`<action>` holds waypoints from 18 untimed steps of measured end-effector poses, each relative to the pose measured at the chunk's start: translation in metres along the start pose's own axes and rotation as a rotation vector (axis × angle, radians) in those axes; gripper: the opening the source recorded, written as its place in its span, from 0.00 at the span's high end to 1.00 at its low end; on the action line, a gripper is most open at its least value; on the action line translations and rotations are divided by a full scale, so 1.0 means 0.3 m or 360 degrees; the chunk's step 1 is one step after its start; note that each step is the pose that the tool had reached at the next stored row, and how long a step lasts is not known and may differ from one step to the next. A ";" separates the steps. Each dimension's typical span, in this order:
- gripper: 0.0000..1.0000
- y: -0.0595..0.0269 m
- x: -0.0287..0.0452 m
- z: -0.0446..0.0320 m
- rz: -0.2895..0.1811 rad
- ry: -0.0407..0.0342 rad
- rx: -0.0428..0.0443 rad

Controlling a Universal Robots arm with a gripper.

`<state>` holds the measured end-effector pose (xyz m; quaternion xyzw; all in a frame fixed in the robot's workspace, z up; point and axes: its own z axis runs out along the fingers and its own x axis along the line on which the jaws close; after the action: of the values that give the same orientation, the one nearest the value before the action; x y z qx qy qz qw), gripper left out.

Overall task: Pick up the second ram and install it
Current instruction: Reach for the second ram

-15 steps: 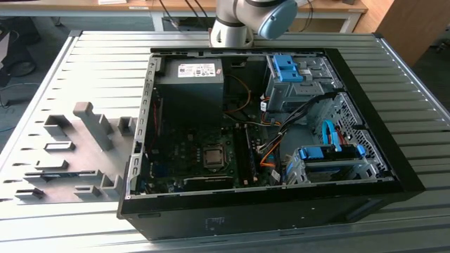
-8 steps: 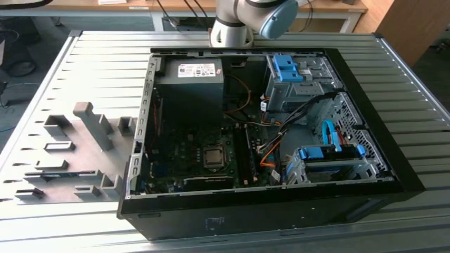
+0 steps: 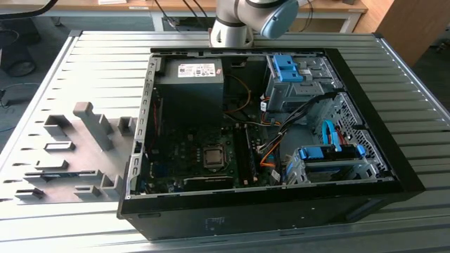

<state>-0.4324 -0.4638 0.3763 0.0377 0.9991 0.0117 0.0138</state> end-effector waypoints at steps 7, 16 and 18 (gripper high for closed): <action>0.89 -0.023 -0.001 0.012 0.0000 0.0000 0.0000; 0.89 -0.046 -0.003 0.028 0.0000 0.0000 0.0001; 0.89 -0.052 -0.003 0.032 0.0000 0.0000 0.0001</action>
<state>-0.4324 -0.4792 0.3665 0.0377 0.9991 0.0113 0.0138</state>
